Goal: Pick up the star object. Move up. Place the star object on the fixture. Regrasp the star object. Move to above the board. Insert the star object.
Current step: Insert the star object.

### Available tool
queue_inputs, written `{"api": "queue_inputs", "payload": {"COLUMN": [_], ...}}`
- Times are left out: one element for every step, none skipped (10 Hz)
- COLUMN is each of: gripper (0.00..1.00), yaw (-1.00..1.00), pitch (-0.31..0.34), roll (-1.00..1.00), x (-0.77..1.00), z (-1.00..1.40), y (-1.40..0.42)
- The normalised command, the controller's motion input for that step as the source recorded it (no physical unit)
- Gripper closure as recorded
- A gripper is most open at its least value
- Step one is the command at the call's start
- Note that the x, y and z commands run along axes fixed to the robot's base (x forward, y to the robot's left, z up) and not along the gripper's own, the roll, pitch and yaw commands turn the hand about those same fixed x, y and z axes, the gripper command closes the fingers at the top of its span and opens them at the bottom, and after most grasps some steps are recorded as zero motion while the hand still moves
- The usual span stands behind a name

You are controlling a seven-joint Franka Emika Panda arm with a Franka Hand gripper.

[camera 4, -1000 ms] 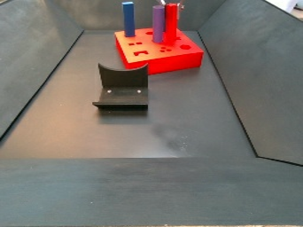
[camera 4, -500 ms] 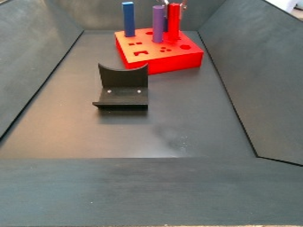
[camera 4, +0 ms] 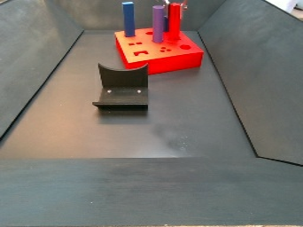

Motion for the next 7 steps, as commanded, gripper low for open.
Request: {"api": "queue_inputs", "payload": {"gripper": [1.00, 1.00, 1.00, 1.00, 1.00, 1.00, 1.00], "yaw": [0.17, 0.24, 0.00, -0.18, -0.39, -0.15, 0.00], "pitch": [0.000, 0.010, 0.000, -0.017, -0.071, -0.046, -0.123], "roll": [0.00, 0.00, 0.00, 0.00, -0.02, 0.00, -0.02], "x": [0.00, 0.04, 0.00, -0.24, -0.38, -0.21, -0.05], "z": [-0.34, -0.44, -0.02, -0.21, -0.23, 0.00, -0.05], "y": [0.25, 0.33, 0.00, -0.02, -0.08, 0.00, 0.00]}}
